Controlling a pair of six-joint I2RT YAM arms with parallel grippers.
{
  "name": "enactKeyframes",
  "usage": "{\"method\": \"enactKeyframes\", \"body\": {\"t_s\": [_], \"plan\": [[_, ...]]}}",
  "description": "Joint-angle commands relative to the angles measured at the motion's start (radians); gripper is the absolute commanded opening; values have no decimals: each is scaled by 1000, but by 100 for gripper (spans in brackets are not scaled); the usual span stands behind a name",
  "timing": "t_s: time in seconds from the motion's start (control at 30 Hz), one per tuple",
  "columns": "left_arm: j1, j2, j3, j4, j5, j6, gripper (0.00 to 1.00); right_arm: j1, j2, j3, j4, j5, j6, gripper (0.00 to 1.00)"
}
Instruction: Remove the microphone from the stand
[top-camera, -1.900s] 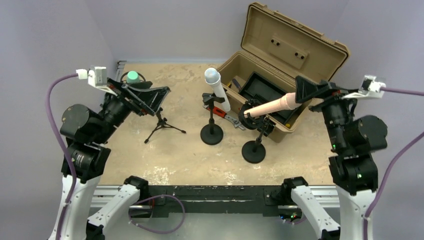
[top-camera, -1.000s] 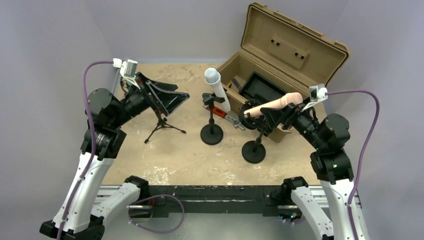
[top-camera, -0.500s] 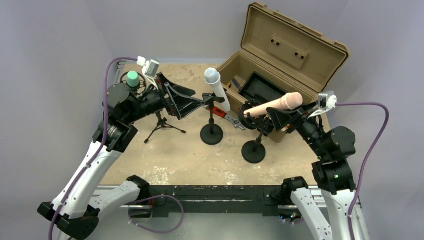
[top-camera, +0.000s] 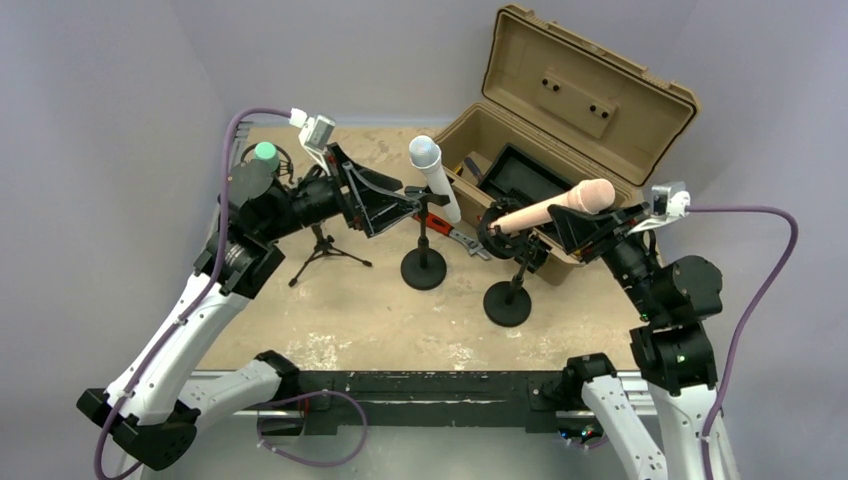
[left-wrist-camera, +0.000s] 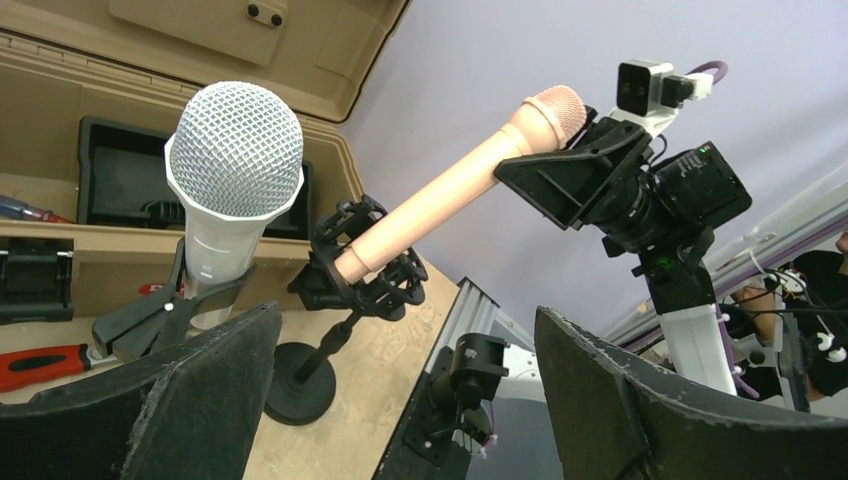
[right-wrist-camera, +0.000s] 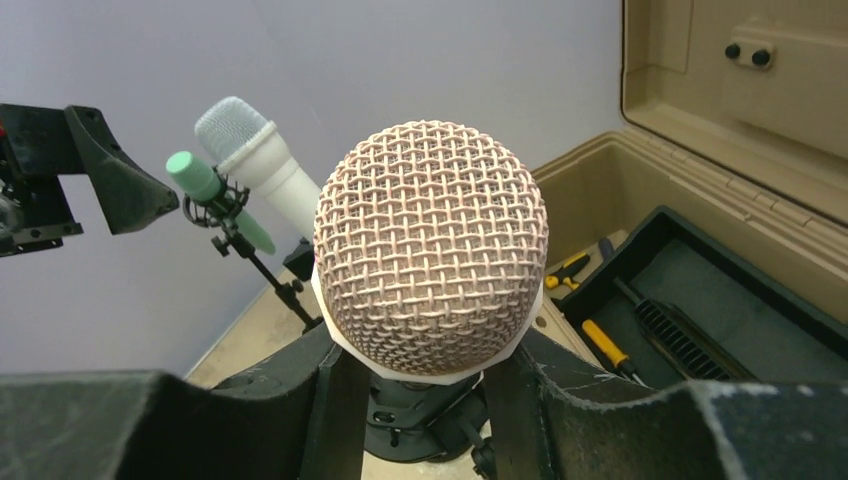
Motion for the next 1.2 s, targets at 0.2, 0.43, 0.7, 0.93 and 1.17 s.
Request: {"method": "enactKeyframes", "body": {"t_s": [0.2, 0.43, 0.7, 0.93, 1.17], "plan": [[-8, 34, 112, -45, -9, 54, 94, 2, 5, 130, 33, 82, -15, 21], [-10, 72, 189, -210, 15, 148, 100, 2, 70, 255, 44, 116, -40, 0], [-10, 22, 175, -313, -19, 276, 100, 2, 277, 321, 150, -352, -59, 0], [-10, -38, 102, -288, 74, 254, 100, 203, 450, 338, 114, -586, -66, 0], [-148, 18, 99, -299, -12, 267, 86, 439, 585, 349, 34, -526, -122, 0]]}}
